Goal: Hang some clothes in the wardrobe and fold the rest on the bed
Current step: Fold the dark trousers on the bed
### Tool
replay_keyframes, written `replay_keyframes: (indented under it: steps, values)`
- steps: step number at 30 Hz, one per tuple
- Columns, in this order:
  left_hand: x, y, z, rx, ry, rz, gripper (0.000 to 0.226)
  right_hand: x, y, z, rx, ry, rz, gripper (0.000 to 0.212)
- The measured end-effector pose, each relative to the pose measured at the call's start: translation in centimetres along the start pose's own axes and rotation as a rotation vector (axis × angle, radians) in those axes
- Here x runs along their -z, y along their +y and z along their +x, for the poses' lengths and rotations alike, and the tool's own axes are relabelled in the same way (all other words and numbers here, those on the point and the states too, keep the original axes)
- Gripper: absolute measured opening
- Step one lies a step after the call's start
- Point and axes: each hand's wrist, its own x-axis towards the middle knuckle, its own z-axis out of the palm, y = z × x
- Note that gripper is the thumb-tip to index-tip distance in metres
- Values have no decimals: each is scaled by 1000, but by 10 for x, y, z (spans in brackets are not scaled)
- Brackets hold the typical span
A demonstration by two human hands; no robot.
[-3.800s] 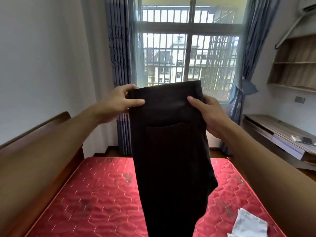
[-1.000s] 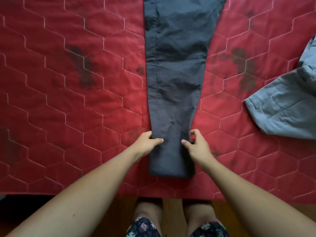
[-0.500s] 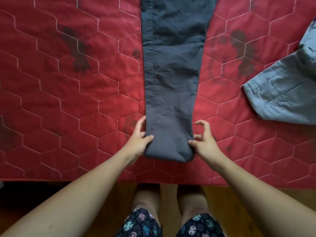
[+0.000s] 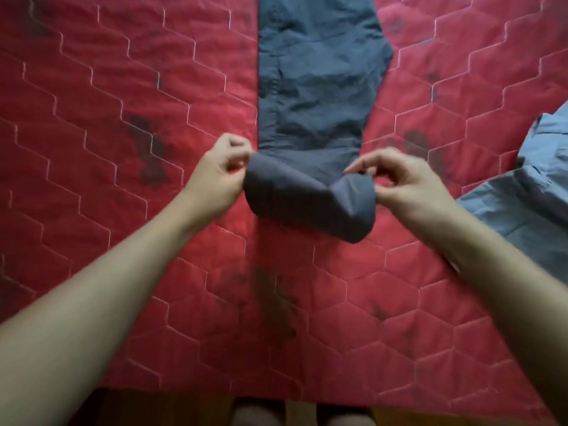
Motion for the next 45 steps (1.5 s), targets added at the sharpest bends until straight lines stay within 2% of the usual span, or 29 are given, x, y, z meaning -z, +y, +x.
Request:
replay_keyframes:
  steps: [1,2,4,6,8,9,12,16,19,23,27,31,35,38,41,45]
  values:
    - [-1,-1,26,24,28,-65,16,5,0,26,44,42,-70,24]
    - [-5,-5,50,107,38,-196,18,7,3,53,44,43,-30,17]
    - [-20,-26,86,360,-18,-452,15,2,25,99,-103,27,264,18]
    - [-36,-59,90,611,-148,-427,24,-10,66,121,-373,-30,444,20]
    - [-50,-92,69,783,-233,-281,32,-27,105,111,-564,-107,425,28]
    - [-55,-104,56,812,-216,-235,26,-34,121,100,-604,-92,405,29]
    - [-64,-120,18,774,-106,-256,7,-48,153,68,-631,15,416,30]
    - [-76,-121,-41,825,-146,-343,10,-64,175,13,-713,-6,456,24]
    - [-87,-121,-88,934,-162,-410,16,-79,187,-38,-806,-34,438,25]
    - [-97,-117,-124,956,-134,-343,17,-84,191,-69,-924,-119,387,20]
    - [-93,-109,-86,807,-14,-286,16,-74,178,-26,-766,-51,311,17]
    - [-82,-93,-24,749,-18,-261,30,-64,147,31,-581,49,219,20]
    - [-57,-63,19,583,10,-219,31,-54,97,65,-410,65,252,24]
    - [-27,-45,68,489,117,-271,36,-32,57,108,-252,144,267,19]
    - [-11,-44,109,570,151,-378,32,-18,42,149,-335,127,311,4]
    - [-26,-75,95,831,26,-375,24,-26,83,134,-603,-79,206,8]
